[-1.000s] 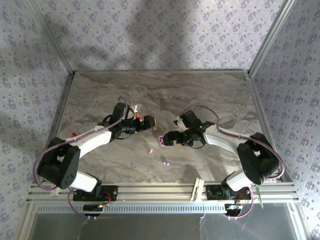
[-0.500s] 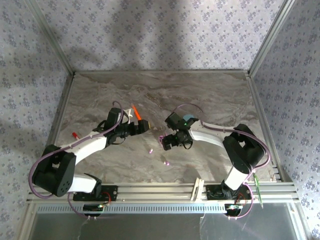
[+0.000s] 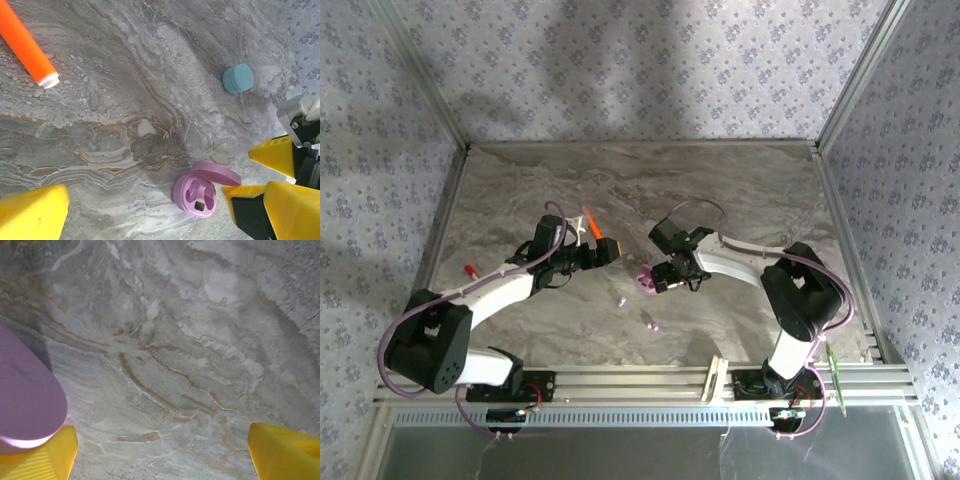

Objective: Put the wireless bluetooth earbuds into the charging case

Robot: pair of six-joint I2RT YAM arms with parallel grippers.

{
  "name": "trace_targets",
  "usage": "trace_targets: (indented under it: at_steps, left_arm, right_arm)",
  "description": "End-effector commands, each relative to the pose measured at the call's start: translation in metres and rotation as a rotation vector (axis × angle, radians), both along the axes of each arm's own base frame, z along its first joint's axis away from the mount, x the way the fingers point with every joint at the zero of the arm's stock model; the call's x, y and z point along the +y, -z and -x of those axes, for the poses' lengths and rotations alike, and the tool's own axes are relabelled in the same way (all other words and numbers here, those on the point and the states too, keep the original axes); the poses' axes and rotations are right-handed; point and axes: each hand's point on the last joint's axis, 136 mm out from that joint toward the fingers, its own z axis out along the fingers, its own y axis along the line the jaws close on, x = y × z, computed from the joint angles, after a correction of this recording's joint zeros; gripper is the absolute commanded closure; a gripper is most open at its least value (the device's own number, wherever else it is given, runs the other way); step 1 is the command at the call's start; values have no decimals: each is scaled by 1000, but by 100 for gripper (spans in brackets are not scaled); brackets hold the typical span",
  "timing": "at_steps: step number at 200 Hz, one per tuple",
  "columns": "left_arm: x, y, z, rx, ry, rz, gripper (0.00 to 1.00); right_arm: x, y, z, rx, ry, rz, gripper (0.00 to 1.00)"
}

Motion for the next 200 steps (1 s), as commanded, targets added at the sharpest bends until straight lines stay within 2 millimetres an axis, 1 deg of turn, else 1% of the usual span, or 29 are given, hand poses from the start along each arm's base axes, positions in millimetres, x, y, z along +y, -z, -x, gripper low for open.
trace_targets:
  at_steps: [1,30,42,57,71,92,109,111,120,144,160,183,200]
  left_arm:
    - [-5,-8,1,-24,14,28,0]
    - [-7,-9,3,-27,19,27,0]
    - [-8,-10,3,-28,18,27,0]
    - [-10,-12,5,-30,20,30,0]
    - [-12,-15,9,-37,25,22,0]
    - [-15,-18,20,-36,38,-19,0]
    - [-14,-16,30,-18,39,-39,0]
    - [-14,-15,31,-16,37,-42,0]
    - [-12,-14,36,-2,30,-44,0]
    - [-4,-11,45,22,4,-37,0]
    - [3,-11,48,22,-22,-41,0]
    - [10,-11,51,17,-47,-59,0]
    - [12,-11,53,19,-49,-66,0]
  right_arm:
    - [-5,-3,-10,-13,6,27,10]
    - [-5,-2,-14,-6,14,9,11]
    - [-2,-3,-11,1,5,-4,11]
    - [0,-8,-4,-2,-2,-31,11]
    - [3,-17,5,-10,-14,-67,11]
    - [7,-29,22,-22,-36,-124,11]
    - [8,-31,39,-4,-61,-155,11]
    - [11,-33,38,-17,-66,-172,11]
    - [15,-34,46,-19,-90,-193,11]
    - [25,-31,68,-15,-166,-219,11]
    - [34,-27,82,-13,-226,-225,11]
    - [40,-21,97,-20,-294,-189,11]
    - [45,-16,105,-20,-341,-167,11]
